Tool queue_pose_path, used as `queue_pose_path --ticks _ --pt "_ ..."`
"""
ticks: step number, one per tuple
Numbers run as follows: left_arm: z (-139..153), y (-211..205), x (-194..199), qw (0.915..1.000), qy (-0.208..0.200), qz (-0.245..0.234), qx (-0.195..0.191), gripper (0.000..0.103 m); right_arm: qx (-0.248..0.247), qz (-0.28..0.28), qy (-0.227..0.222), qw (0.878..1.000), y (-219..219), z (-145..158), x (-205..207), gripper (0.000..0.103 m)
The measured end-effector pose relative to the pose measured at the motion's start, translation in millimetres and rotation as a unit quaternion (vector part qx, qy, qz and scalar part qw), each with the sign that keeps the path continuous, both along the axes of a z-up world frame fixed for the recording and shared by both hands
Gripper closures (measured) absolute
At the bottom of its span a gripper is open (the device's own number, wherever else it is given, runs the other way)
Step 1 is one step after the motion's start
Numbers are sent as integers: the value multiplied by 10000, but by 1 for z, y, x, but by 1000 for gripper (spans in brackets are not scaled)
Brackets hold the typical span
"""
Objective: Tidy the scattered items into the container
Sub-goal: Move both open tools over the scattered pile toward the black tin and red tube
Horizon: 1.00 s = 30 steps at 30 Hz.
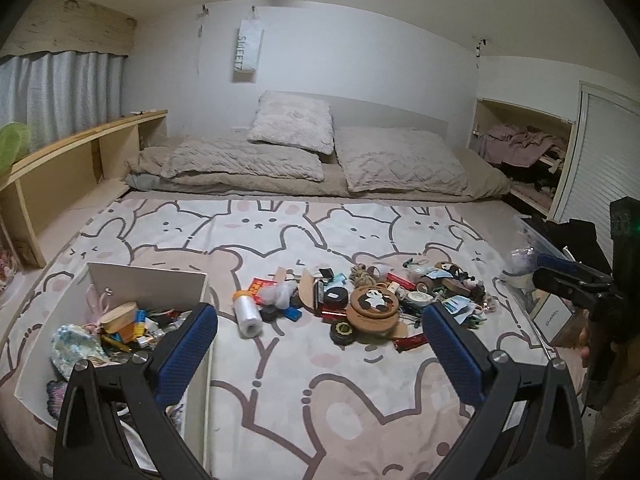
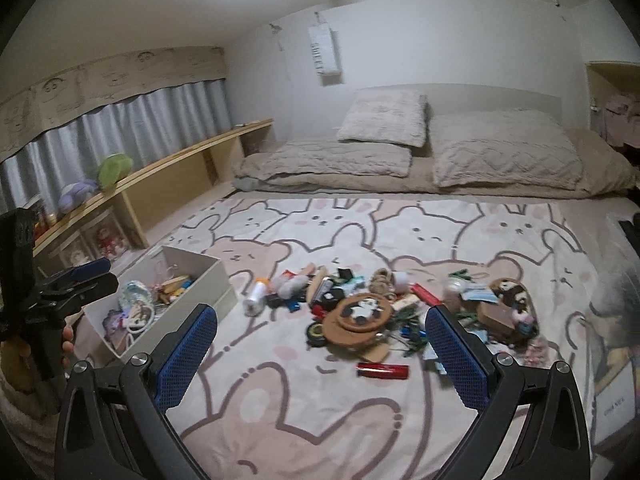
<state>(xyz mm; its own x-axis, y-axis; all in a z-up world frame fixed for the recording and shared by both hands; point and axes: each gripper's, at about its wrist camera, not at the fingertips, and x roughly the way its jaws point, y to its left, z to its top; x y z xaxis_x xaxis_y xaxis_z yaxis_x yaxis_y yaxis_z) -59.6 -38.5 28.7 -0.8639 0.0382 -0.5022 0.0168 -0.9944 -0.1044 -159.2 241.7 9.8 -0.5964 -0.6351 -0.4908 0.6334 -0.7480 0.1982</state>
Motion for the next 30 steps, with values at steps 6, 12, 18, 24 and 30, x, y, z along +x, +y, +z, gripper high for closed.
queue_pose_path --ticks 6,12,18,24,30 --pt "-12 10 -15 9999 -53 -66 72 0 76 -244 -36 9997 23 -10 -13 0" --pt "-27 21 -32 9998 -119 -50 116 0 124 -427 -53 9990 47 -22 -29 0" --pt "-45 31 -53 9996 -213 -22 199 0 196 -617 -85 9979 70 -34 -44 0" --pt "-67 38 -73 9991 -319 51 268 0 265 -786 -162 9964 92 -50 -58 0" --pt "-96 42 -92 9974 -637 81 329 0 590 -883 -287 9939 105 -78 -71 0"
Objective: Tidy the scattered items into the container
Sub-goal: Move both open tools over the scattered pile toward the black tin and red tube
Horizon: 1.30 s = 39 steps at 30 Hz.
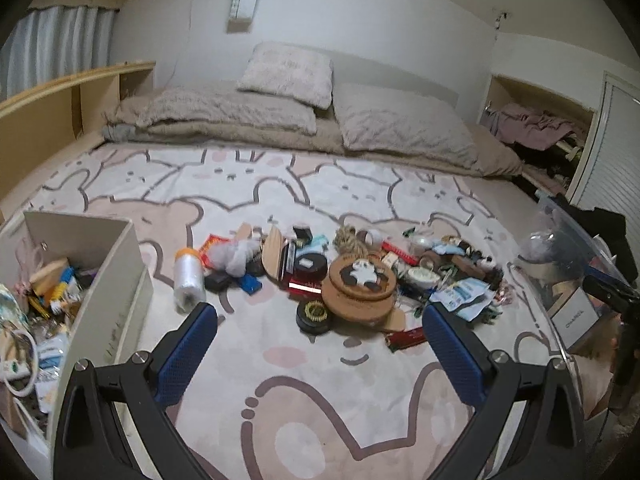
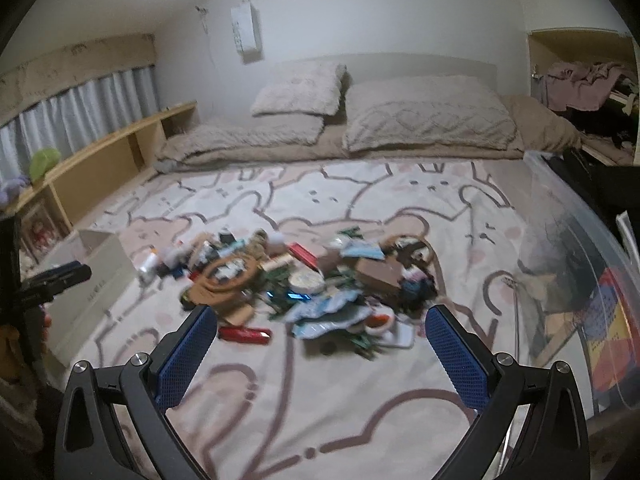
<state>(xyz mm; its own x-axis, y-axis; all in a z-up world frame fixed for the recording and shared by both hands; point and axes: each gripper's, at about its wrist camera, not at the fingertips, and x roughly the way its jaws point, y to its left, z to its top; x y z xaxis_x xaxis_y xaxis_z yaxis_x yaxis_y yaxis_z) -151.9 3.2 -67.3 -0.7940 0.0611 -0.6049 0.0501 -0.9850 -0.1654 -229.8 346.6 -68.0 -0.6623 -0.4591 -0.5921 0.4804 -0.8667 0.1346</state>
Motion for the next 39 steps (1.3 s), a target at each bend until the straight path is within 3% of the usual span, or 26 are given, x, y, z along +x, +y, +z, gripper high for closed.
queue_pose_path --ticks 13,24,30,39 --pt "-63 -2 -34 9976 -655 221 -23 0 168 -376 -747 9964 21 -75 -22 0" --pt "-116 2 -61 9905 -1370 154 14 0 322 -576 -1403 9879 35 -132 -29 0" --pt "-131 18 -84 9876 -1566 53 -140 0 533 -523 -1364 9878 34 -146 -24 0" --pt "-141 24 -122 9858 -1676 76 -74 0 935 -544 -1192 9870 24 -156 -22 0"
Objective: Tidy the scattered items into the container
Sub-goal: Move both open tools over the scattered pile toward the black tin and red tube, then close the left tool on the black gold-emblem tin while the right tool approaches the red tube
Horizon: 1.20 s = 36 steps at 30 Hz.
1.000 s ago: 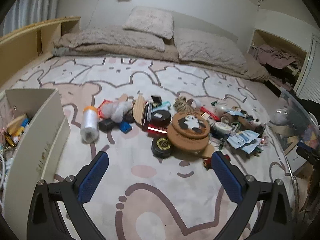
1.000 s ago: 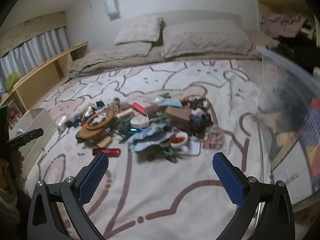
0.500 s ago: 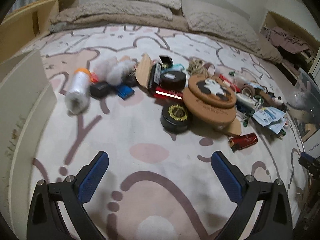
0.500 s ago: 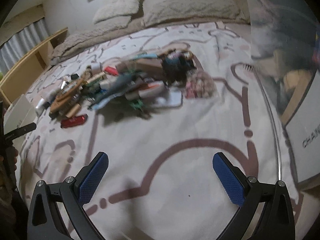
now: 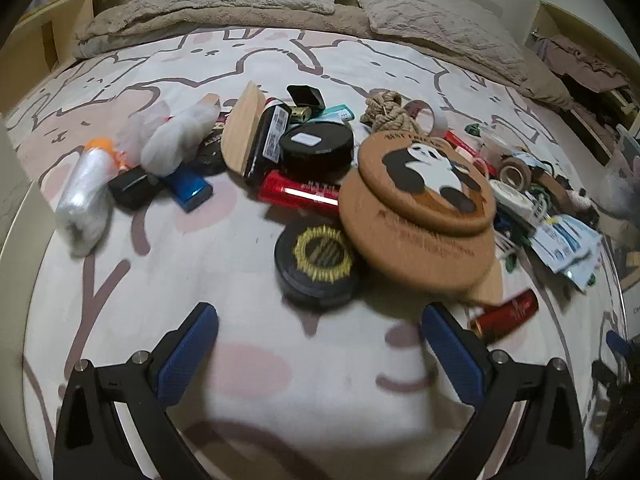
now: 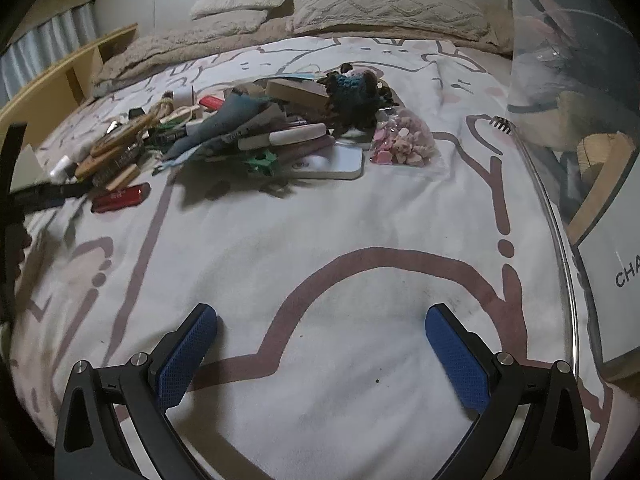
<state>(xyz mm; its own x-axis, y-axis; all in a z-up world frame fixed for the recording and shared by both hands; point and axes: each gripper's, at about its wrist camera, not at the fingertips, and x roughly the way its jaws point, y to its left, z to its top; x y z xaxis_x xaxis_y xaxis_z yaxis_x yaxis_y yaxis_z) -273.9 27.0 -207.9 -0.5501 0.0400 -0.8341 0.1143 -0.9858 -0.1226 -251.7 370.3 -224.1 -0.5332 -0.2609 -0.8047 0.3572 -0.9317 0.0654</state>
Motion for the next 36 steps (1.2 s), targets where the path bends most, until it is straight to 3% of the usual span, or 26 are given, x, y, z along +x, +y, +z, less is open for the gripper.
queue_pose_path --ticks 9,15,18,21,23,31,36 --pt "-7 1 -25 9989 -9 -278 -390 2 358 -85 90 9993 -9 -3 0 0" --pt "-9 3 -23 9976 151 -458 -489 18 546 170 97 9983 -26 -1 -2 0" --pt "-6 -1 -21 9978 210 -475 -400 34 532 495 24 9974 -38 3 -3 0" --pt "-2 -3 -20 9969 142 -660 -393 53 119 924 -132 9956 -56 17 -3 0" --pt "-1 -4 -18 9961 93 -778 -395 54 -54 1222 -164 9924 -76 27 -2 0" --pt "1 -11 -2 9950 42 -926 -368 54 236 2034 -398 9780 -167 42 -10 0" --pt "2 -14 11 9947 -6 -979 -304 54 500 2135 -641 9736 -201 35 -14 0"
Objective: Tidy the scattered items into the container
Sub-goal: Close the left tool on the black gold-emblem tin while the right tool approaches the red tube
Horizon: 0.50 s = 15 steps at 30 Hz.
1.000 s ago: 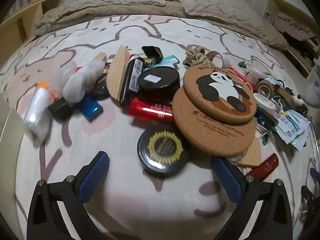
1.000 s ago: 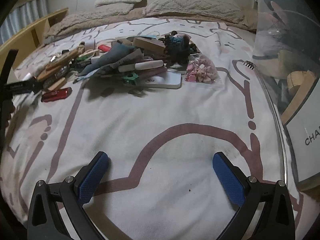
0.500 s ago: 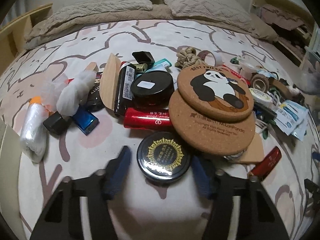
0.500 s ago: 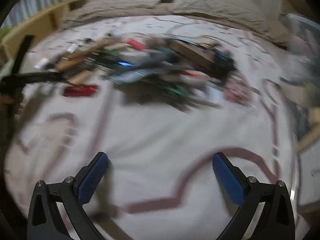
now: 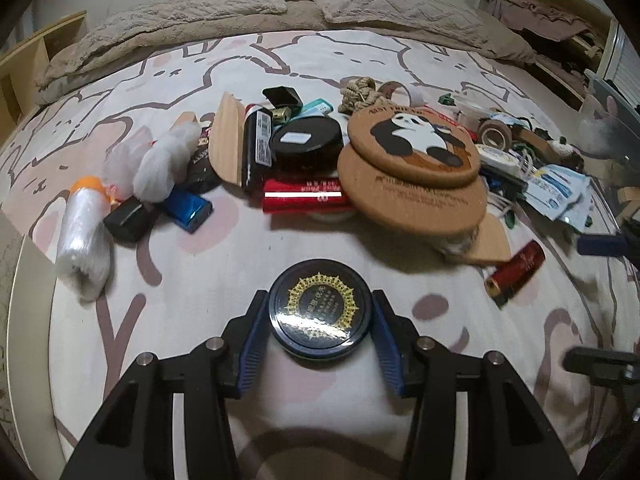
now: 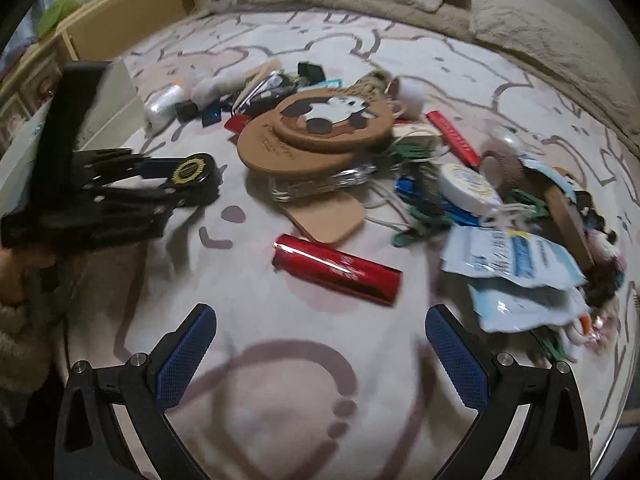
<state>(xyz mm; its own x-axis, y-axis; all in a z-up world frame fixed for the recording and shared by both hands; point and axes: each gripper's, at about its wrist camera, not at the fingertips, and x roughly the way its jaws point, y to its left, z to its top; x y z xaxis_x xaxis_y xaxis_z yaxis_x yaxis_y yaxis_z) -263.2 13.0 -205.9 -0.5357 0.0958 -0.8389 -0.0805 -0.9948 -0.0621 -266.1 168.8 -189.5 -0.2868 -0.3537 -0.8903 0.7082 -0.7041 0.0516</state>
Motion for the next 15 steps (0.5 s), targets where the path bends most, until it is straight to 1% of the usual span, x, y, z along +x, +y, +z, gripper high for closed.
queue_pose_path --ticks 3,7,12,15 --pt "1 -3 10 9999 -42 -47 97 54 128 -110 -19 9999 -10 -5 -3 0" --pt "1 -5 23 9998 -66 -187 42 54 212 -382 -6 9990 -17 -8 -8 0" --pt "-1 -12 41 9996 -75 -264 60 54 104 -925 -173 9955 -17 -16 -20 0" --pt "-2 -18 50 9996 -16 -249 156 54 57 -1194 -364 9922 -15 -29 -25 0"
